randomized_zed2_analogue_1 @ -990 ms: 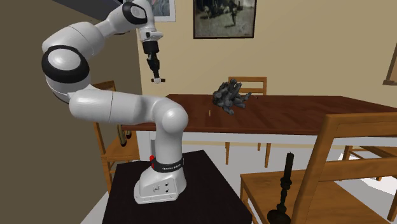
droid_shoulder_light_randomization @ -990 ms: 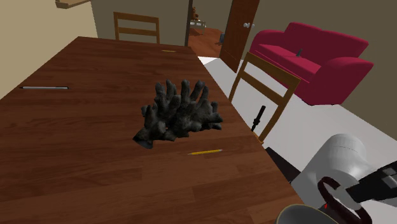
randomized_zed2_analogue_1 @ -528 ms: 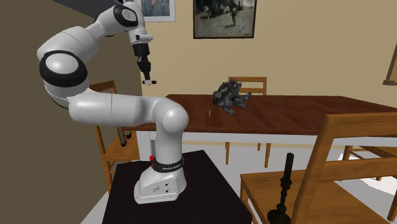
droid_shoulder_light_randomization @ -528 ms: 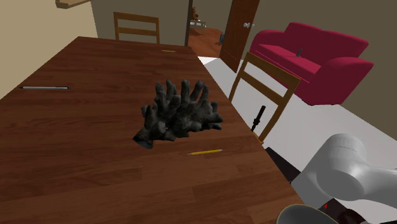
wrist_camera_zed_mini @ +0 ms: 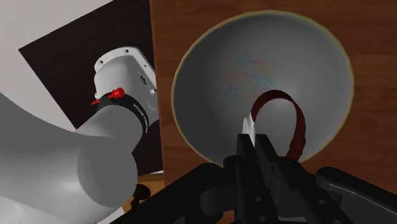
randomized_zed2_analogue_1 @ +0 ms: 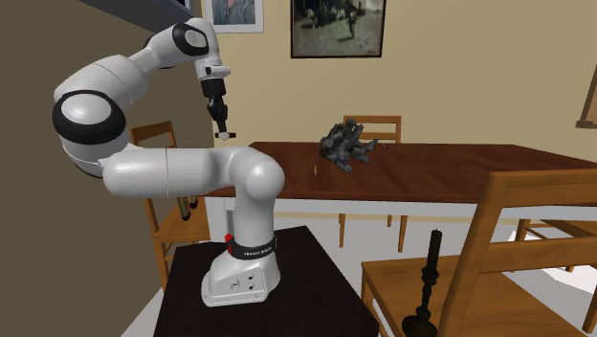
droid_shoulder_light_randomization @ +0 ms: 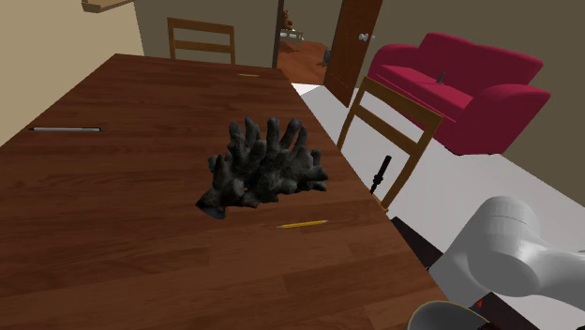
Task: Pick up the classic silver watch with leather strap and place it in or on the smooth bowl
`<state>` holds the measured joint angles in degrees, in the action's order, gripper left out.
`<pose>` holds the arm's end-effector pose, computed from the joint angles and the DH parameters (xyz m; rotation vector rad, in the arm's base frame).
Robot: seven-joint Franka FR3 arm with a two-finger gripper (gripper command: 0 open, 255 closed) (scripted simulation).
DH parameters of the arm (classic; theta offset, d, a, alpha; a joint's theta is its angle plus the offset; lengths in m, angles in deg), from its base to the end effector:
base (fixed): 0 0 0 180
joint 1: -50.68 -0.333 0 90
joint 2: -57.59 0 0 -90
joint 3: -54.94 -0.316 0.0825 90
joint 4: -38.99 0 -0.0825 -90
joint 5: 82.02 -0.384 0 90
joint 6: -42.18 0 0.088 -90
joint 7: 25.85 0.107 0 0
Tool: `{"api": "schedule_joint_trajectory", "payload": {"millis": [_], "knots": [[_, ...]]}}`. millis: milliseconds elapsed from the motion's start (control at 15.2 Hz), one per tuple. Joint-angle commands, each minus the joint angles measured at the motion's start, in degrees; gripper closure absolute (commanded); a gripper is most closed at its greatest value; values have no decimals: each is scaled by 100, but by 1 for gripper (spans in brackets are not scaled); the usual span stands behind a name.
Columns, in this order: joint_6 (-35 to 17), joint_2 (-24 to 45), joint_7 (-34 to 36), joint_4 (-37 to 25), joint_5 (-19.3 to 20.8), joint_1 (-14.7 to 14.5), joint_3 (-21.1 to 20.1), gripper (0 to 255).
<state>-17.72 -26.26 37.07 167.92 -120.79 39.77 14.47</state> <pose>-0.0755 0.3053 0.5724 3.0123 -0.5595 0.2152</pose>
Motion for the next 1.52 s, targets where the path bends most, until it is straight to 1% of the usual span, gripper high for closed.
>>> {"api": "schedule_joint_trajectory", "payload": {"millis": [0,396,924,990,1320,1452], "knots": [[-65,-115,-1,167,-88,-44,-82,255],[-223,-440,8,620,-344,-191,-325,255],[-223,-439,8,619,-343,-191,-324,255],[-223,-439,8,619,-343,-191,-324,0],[-223,-439,8,619,-343,-191,-324,0],[-69,-165,44,192,-166,-59,-142,0]]}}
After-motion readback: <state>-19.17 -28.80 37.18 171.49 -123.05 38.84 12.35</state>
